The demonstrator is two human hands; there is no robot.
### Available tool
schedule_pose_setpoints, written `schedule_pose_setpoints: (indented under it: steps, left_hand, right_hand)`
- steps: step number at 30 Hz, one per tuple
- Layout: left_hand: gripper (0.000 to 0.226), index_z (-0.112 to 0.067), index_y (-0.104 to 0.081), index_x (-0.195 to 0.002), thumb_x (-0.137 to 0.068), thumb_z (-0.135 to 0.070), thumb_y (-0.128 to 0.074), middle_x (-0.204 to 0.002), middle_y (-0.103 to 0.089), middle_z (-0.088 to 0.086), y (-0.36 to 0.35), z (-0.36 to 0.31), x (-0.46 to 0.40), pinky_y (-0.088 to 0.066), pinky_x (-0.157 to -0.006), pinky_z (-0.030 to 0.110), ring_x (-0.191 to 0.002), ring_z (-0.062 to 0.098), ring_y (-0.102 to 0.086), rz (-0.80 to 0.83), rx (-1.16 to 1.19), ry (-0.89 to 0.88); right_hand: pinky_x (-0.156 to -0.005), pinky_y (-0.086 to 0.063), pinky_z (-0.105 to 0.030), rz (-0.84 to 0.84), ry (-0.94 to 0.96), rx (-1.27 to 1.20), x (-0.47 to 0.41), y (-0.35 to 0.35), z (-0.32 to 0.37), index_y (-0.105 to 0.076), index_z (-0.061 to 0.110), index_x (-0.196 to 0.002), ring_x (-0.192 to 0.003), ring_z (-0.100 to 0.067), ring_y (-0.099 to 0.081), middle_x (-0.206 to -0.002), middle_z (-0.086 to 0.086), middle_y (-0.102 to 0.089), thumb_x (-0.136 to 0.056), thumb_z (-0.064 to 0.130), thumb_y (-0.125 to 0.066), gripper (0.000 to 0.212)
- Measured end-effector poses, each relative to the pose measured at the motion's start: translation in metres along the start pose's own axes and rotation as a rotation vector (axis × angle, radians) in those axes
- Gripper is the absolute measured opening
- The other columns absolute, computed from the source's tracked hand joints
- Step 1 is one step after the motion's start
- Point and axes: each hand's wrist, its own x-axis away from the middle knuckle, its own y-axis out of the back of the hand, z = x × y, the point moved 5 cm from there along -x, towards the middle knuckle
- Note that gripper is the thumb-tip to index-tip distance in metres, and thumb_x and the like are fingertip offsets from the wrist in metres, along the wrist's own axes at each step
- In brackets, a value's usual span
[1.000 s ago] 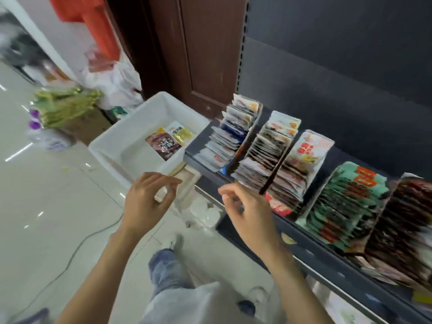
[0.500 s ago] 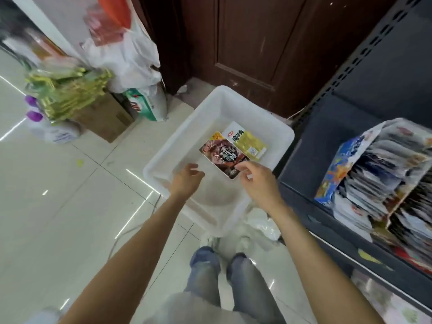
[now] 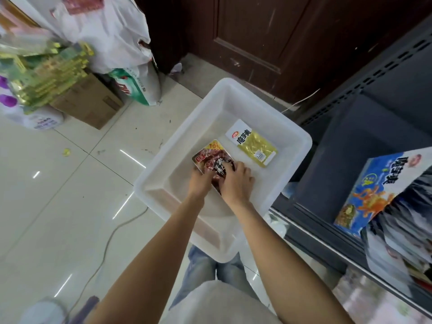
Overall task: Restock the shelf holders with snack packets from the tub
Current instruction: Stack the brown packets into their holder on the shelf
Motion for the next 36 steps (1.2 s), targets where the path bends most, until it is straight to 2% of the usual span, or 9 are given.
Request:
schedule_pose_setpoints:
  steps: [5, 10, 12, 15, 18, 23, 27, 30, 36]
  left_hand:
    - [0.01, -0.012, -0.064, -0.091, -0.083, -0.015, -0.069, -0.071, -0.06, -0.002, 0.016, -0.011, 0.014, -0.037, -0.042, 0.008, -0.062, 0.011, -0.056, 0.052, -0.149, -0.091]
    - [0.003, -0.016, -0.072, -0.083, -0.081, -0.017, -0.073, -0.073, -0.057, -0.009, 0.047, -0.08, 0.076, -0.034, -0.058, 0.007, -0.062, 0.004, -0.05, 0.049, -0.484, -0.785]
    - [0.007, -0.008, -0.073, -0.086, -0.081, -0.012, -0.074, -0.084, -0.059, -0.005, 0.051, -0.103, 0.108, -0.034, -0.064, 0.005, -0.07, 0.003, -0.051, 0.119, -0.491, -0.983]
    - [0.013, -0.007, -0.073, -0.093, -0.086, -0.017, -0.069, -0.087, -0.068, -0.003, 0.037, -0.124, 0.151, -0.045, -0.067, 0.018, -0.076, 0.012, -0.061, 0.335, -0.572, -1.04]
    - [0.018, -0.015, -0.074, -0.092, -0.087, -0.031, -0.067, -0.08, -0.073, 0.0, 0.009, -0.137, 0.197, -0.05, -0.067, 0.034, -0.07, 0.013, -0.064, 0.557, -0.677, -1.049]
    - [0.025, -0.019, -0.07, -0.084, -0.082, -0.043, -0.066, -0.07, -0.07, -0.006, -0.064, -0.158, 0.294, -0.044, -0.063, 0.026, -0.064, 0.01, -0.061, 0.644, -0.765, -1.348]
    - [0.016, -0.022, -0.071, -0.094, -0.087, -0.036, -0.066, -0.085, -0.074, -0.005, -0.14, -0.15, 0.361, -0.049, -0.07, 0.034, -0.08, 0.017, -0.067, 0.788, -0.871, -1.503]
    - [0.021, -0.024, -0.073, -0.102, -0.086, -0.036, -0.066, -0.092, -0.074, -0.006, -0.207, -0.132, 0.425, -0.051, -0.071, 0.032, -0.083, 0.017, -0.068, 0.876, -0.865, -1.689]
    - [0.032, -0.024, -0.058, -0.125, -0.092, -0.025, -0.057, -0.121, -0.062, -0.006, -0.335, -0.111, 0.505, -0.042, -0.096, 0.028, -0.113, 0.013, -0.055, 0.749, -0.457, -1.695]
  right_hand:
    - [-0.089, -0.047, -0.039, 0.072, -0.233, -0.736, 0.015, 0.002, 0.004, -0.05, 0.015, -0.125, -0.109, -0.03, -0.058, -0.119, -0.011, -0.062, -0.093, 0.019, -0.053, 0.032]
    - [-0.082, -0.047, -0.02, -0.037, -0.173, -1.288, 0.058, 0.072, -0.008, -0.045, 0.023, -0.117, -0.089, -0.002, -0.061, -0.116, -0.006, -0.062, -0.088, 0.018, -0.066, 0.036]
    - [-0.078, -0.046, -0.011, -0.271, -0.086, -1.264, 0.089, 0.115, -0.029, -0.04, 0.029, -0.118, -0.092, 0.004, -0.057, -0.116, 0.002, -0.056, -0.083, 0.016, -0.072, 0.049]
    - [-0.081, -0.05, -0.019, -0.433, 0.07, -1.168, 0.139, 0.167, -0.058, -0.04, 0.043, -0.115, -0.101, -0.008, -0.058, -0.114, 0.011, -0.056, -0.08, 0.013, -0.075, 0.057]
    - [-0.073, -0.052, -0.019, -0.499, 0.139, -1.092, 0.184, 0.202, -0.09, -0.053, 0.039, -0.102, -0.085, -0.005, -0.065, -0.097, 0.017, -0.066, -0.084, 0.014, -0.071, 0.036]
    - [-0.046, -0.048, -0.017, -0.638, 0.014, -1.07, 0.244, 0.224, -0.174, -0.054, 0.029, -0.088, -0.054, -0.001, -0.059, -0.073, 0.018, -0.067, -0.09, 0.019, -0.062, 0.013]
    - [-0.048, -0.052, -0.022, -0.75, -0.078, -1.123, 0.293, 0.23, -0.252, -0.058, 0.024, -0.089, -0.062, -0.01, -0.064, -0.08, 0.0, -0.068, -0.086, 0.014, -0.067, 0.014]
    - [-0.054, -0.055, -0.023, -0.82, -0.08, -1.128, 0.337, 0.242, -0.316, -0.064, 0.025, -0.103, -0.071, -0.007, -0.065, -0.086, 0.006, -0.071, -0.082, 0.013, -0.071, 0.025]
    - [-0.068, -0.058, -0.027, -1.363, -0.292, -1.185, 0.414, 0.265, -0.465, -0.065, 0.025, -0.086, -0.081, -0.009, -0.064, -0.084, 0.009, -0.069, -0.087, 0.008, -0.067, 0.017]
